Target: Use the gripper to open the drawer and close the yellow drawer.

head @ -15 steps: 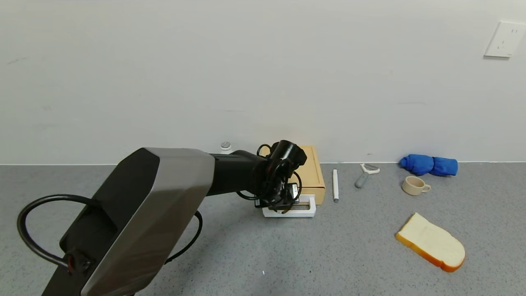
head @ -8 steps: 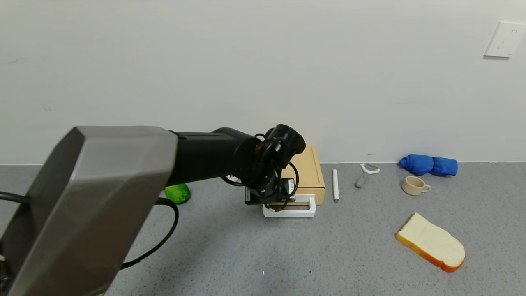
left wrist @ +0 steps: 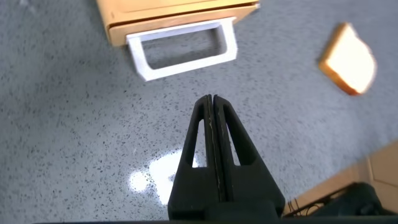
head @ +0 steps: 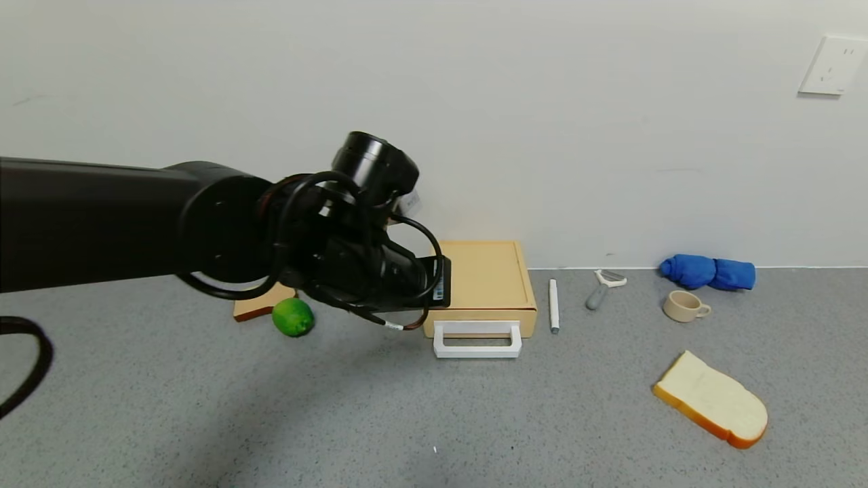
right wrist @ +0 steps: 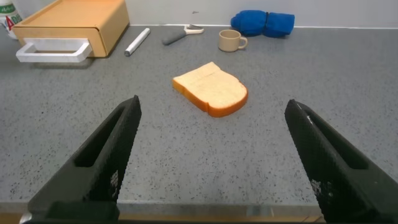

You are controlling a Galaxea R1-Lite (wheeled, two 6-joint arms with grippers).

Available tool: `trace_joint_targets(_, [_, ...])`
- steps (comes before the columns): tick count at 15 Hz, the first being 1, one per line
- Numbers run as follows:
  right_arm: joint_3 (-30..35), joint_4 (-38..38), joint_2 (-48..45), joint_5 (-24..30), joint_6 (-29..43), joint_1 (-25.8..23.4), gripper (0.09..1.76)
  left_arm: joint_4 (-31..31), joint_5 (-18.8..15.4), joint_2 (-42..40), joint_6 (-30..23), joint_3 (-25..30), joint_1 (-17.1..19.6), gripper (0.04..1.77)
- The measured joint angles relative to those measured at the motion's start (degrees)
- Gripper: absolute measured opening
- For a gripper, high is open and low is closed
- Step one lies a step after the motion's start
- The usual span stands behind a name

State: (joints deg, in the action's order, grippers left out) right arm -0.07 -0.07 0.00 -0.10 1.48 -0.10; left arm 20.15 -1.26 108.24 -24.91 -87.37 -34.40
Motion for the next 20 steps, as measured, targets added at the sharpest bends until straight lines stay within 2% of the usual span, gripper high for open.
trace_joint_targets(2, [0.0,0.0,0.0,0.0,0.0,0.0,1.70,-7.9,-4.0,-5.8,3.2,8.4,1.9,0.11])
trace_joint_targets(5, [0.0,0.0,0.0,0.0,0.0,0.0,1.70,-15.4,-8.8,-13.9,6.0,19.0,4.7,0.11])
trace_joint_targets(6, [0.0,0.0,0.0,0.0,0.0,0.0,1.70,-17.3,-9.7,-16.3,6.9,22.0,5.5,0.18])
trace_joint_targets(8, [0.0,0.0,0.0,0.0,0.0,0.0,1.70,-20.0,-10.3,-20.8,7.8,27.0,6.4,0.52])
trace_joint_targets(10, [0.0,0.0,0.0,0.0,0.0,0.0,1.70,-20.7,-11.1,-24.9,8.9,30.2,6.9,0.79])
trace_joint_targets(14, [0.0,0.0,0.0,0.0,0.0,0.0,1.70,-20.8,-15.8,-33.5,16.6,36.5,8.6,1.16])
trace_joint_targets(16, [0.0,0.0,0.0,0.0,0.0,0.0,1.70,-20.6,-15.6,-38.2,18.7,38.8,9.1,1.29])
trace_joint_targets(17, [0.0,0.0,0.0,0.0,0.0,0.0,1.70,-20.5,-14.4,-40.5,19.4,39.8,9.5,1.34])
trace_joint_targets(20, [0.0,0.0,0.0,0.0,0.0,0.0,1.70,-20.2,-6.8,-48.2,21.4,43.7,10.2,1.46])
